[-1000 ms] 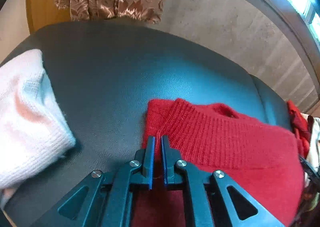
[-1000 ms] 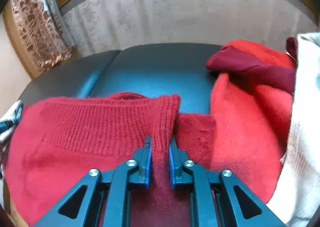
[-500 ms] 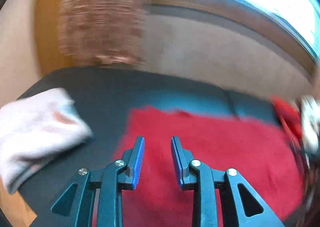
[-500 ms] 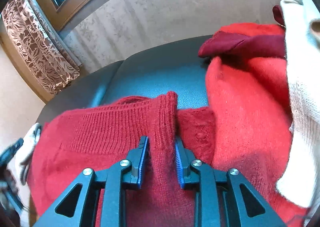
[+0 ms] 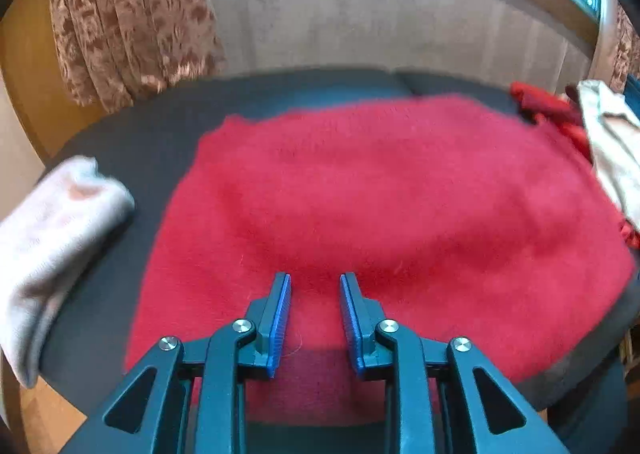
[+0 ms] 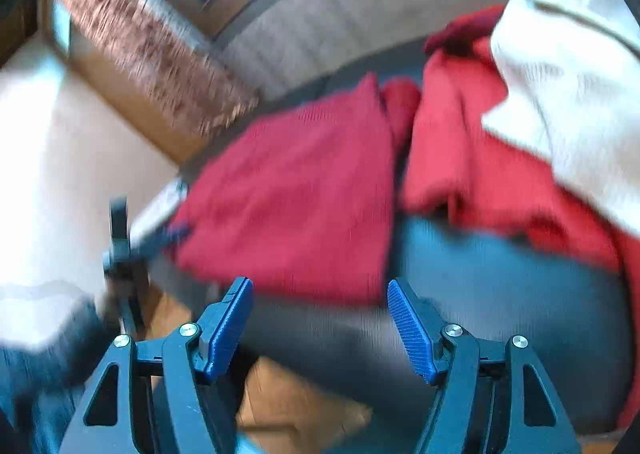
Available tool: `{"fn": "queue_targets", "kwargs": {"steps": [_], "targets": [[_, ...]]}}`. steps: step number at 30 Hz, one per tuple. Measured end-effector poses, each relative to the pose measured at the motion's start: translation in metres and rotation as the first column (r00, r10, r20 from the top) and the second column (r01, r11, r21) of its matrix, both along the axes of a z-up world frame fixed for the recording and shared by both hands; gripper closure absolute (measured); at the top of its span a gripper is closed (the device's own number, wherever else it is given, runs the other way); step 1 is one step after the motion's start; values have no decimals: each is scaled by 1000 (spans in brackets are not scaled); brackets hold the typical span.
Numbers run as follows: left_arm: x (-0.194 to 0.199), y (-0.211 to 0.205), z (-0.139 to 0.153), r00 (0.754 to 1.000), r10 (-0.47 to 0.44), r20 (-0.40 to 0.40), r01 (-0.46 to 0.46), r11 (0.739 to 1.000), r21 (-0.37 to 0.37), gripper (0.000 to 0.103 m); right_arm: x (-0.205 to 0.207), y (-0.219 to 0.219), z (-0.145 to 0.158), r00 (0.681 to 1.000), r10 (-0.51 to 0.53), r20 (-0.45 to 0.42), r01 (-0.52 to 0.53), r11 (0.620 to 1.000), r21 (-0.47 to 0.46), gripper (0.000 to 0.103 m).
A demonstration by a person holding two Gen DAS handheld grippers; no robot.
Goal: Fold clothes
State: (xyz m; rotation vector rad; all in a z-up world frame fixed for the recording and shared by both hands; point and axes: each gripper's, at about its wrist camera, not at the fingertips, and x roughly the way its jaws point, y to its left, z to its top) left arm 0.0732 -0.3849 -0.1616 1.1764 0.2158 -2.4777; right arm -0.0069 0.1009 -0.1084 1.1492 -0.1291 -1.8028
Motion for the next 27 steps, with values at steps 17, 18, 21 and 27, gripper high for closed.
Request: {"fn": "queue_targets", "kwargs": {"steps": [17, 18, 21, 27], "targets": [[-131, 154, -15, 906, -422, 29, 423, 904, -55, 76, -34, -31, -7, 990, 132, 40, -124, 980, -155, 25], [-134, 154, -22, 902, -430, 49, 432, 901, -35, 76, -33, -29, -5, 993, 119, 21, -116, 985, -131, 22], [-127, 142, -27, 913, -408, -18, 408, 913, 20, 76, -47, -16, -15, 997, 47, 60, -39, 991, -128, 19], [-125, 136, -28, 930, -367, -30, 368, 926, 80, 75, -49, -41, -18, 985, 150, 86, -133, 976, -171, 17]]}}
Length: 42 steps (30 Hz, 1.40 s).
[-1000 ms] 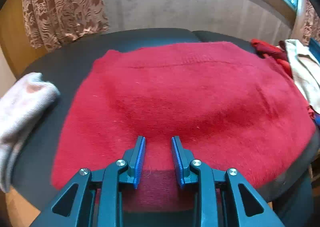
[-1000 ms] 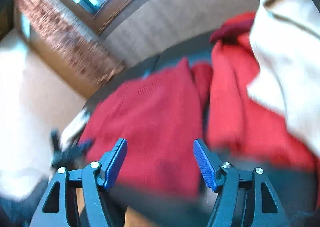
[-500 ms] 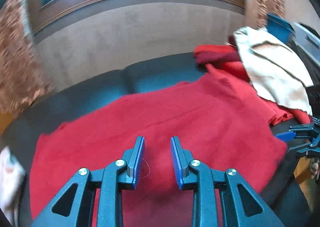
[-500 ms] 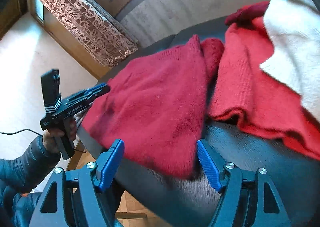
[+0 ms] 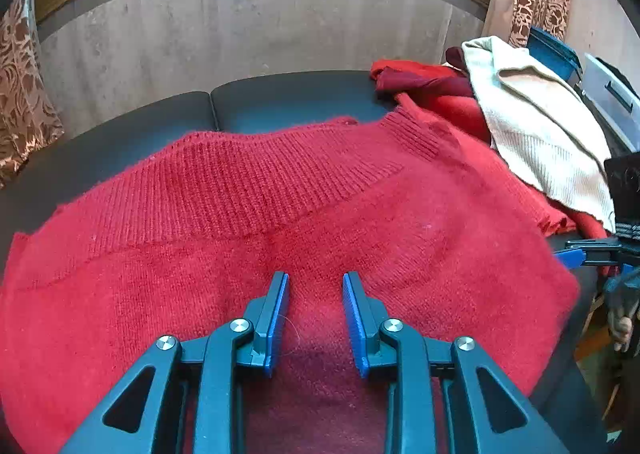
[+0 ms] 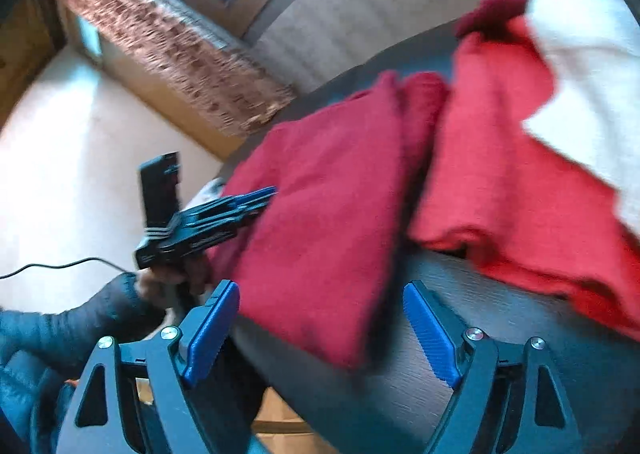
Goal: Fold clothes
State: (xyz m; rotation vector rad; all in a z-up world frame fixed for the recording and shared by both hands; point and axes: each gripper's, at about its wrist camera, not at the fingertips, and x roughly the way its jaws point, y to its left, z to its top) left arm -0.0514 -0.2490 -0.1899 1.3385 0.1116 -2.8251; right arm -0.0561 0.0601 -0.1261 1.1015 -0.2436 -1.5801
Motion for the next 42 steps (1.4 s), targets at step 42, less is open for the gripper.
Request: {"fn": "queue_targets", "kwargs": {"steps": [42], "targets": [[109, -65, 6, 947, 320, -31, -322, 944, -76, 71, -3, -153, 46, 969, -138, -203, 171, 973, 157, 11]]}}
